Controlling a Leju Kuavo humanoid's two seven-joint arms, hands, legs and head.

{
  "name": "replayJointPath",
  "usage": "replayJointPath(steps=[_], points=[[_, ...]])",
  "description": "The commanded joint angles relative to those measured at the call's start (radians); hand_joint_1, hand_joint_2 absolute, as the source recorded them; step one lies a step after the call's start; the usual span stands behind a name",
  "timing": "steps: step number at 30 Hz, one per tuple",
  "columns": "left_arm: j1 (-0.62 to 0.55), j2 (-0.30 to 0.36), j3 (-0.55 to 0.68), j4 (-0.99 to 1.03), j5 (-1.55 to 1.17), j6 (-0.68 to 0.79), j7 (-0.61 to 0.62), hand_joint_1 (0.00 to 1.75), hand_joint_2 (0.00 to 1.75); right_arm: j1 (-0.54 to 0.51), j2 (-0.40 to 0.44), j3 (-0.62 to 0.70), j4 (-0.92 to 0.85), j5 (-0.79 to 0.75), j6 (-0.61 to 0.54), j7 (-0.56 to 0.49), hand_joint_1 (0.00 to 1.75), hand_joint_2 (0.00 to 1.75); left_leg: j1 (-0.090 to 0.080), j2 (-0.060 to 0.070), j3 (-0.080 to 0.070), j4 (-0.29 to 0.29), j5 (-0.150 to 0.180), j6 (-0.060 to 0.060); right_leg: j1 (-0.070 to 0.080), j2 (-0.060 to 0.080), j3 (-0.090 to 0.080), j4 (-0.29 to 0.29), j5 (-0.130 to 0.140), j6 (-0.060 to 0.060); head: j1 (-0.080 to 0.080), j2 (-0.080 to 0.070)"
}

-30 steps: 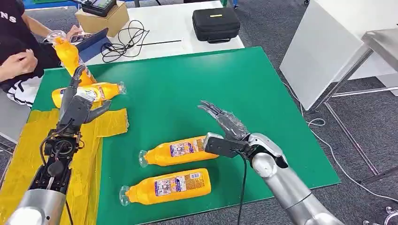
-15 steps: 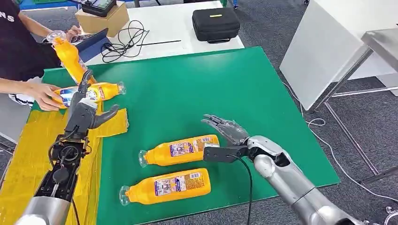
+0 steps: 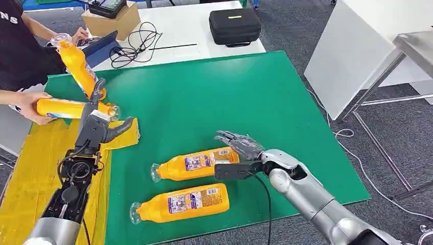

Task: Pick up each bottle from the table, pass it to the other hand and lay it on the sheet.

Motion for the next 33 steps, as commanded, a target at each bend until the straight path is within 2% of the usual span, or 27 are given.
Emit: replayJointPath(steps=[1, 12, 23, 31, 33], points=[[-0.028, 0.000, -0.015, 0.020, 0.010, -0.004, 0.011, 0.00, 1.75, -0.115, 0.053, 0.100, 0.149, -0.019, 0.010, -0.006, 0.00, 1.75, 0.001, 0.003, 0.004, 0.001, -0.002, -0.002, 0.001, 0.002, 0.003, 0.000, -0.001, -0.001, 0.000, 0.000], [-0.035, -0.010, -0.012, 0.042, 0.017, -0.009, 0.016, 0.00, 1.75, -0.137, 0.085, 0.147, 0.208, -0.034, 0.006, -0.001, 0.00, 1.75, 0.001, 0.002, 0.005, 0.000, -0.002, -0.002, 0.001, 0.001, 0.005, 0.000, -0.002, -0.001, 0.000, 0.000], [-0.055, -0.024, -0.010, 0.052, 0.025, -0.010, 0.023, 0.00, 1.75, -0.206, 0.155, 0.278, 0.421, -0.001, 0.022, 0.012, 0.00, 1.75, 0.002, 0.002, 0.006, 0.001, -0.003, -0.003, 0.002, 0.001, 0.006, 0.000, -0.002, -0.002, 0.000, 0.000], [-0.052, -0.025, -0.010, 0.053, 0.026, -0.008, 0.022, 0.00, 1.75, -0.204, 0.160, 0.285, 0.433, 0.002, 0.021, 0.014, 0.00, 1.75, 0.002, 0.001, 0.007, 0.001, -0.003, -0.002, 0.002, -0.001, 0.007, 0.000, -0.003, -0.002, 0.000, 0.000], [-0.046, -0.023, -0.011, 0.050, 0.027, -0.001, 0.020, 0.00, 1.75, -0.209, 0.173, 0.303, 0.477, 0.032, -0.020, 0.032, 0.00, 1.75, 0.002, 0.002, 0.008, 0.001, -0.003, -0.003, 0.002, 0.000, 0.008, 0.000, -0.003, -0.002, 0.000, 0.000]])
